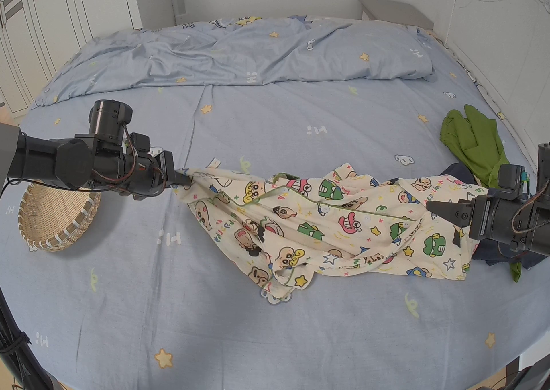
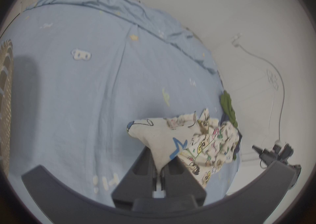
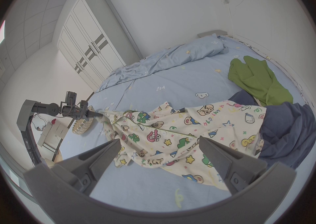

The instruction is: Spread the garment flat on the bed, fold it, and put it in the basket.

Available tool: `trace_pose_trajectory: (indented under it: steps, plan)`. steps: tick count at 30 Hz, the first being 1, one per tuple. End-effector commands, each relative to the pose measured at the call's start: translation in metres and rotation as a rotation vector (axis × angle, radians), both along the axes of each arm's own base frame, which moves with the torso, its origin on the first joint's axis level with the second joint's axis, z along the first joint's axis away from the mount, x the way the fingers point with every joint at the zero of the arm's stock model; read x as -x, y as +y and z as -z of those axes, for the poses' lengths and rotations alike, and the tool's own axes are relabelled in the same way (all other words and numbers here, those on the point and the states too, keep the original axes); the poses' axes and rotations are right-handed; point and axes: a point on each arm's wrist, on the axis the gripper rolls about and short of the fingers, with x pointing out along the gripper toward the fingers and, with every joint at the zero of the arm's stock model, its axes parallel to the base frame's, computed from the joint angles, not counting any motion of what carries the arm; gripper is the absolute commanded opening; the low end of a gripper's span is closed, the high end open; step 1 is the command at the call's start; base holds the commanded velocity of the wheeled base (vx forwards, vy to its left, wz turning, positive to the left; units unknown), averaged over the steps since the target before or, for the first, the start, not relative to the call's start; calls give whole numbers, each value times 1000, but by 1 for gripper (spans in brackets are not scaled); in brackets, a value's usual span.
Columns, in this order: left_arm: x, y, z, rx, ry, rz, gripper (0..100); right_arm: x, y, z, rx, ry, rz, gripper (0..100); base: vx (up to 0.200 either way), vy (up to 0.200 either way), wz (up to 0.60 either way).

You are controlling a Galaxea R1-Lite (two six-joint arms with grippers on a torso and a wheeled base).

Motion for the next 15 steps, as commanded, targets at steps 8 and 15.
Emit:
trace_pose_trajectory:
  steps: [8,15]
  plan:
    - [-22,4,2,122,-81,-91,0,-1,-2,-1,-2,-3,10,100,0,0,0]
    - [-35,6,13,151,-93,-124,0,-1,-2,-2,-4,-8,11,100,0,0,0]
